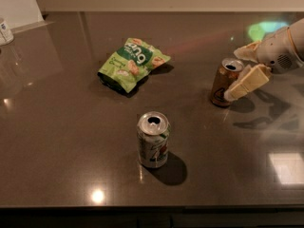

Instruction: Knock orange can over

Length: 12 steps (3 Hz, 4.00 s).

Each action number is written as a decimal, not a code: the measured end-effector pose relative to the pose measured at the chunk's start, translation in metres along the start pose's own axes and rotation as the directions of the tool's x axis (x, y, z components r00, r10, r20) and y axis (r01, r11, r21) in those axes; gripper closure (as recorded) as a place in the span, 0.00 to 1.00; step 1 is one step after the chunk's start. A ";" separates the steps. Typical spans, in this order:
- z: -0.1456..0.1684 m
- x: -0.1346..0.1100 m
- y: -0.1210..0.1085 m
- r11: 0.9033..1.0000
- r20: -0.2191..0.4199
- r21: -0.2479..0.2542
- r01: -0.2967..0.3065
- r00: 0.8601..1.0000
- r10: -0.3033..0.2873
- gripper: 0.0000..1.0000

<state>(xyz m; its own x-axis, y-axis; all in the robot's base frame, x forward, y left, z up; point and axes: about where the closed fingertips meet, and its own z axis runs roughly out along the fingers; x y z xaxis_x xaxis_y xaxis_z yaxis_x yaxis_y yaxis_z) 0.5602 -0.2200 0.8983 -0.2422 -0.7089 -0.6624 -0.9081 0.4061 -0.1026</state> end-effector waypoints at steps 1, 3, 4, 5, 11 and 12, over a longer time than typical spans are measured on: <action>0.004 -0.002 0.002 1.000 0.013 -0.014 -0.013 1.000 0.013 0.38; -0.011 -0.019 0.016 1.000 -0.082 -0.005 -0.013 0.997 0.013 0.85; -0.019 -0.023 0.027 1.000 -0.258 0.008 0.022 0.966 -0.019 1.00; -0.023 -0.020 0.032 0.997 -0.415 0.002 0.080 0.907 -0.072 1.00; 0.026 -0.009 0.017 0.953 -0.671 -0.202 0.226 0.677 -0.303 0.00; 0.026 -0.009 0.017 0.953 -0.671 -0.202 0.226 0.677 -0.303 0.00</action>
Offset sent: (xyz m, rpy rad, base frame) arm -0.0108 0.0104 0.0159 0.0272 0.0108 -0.0044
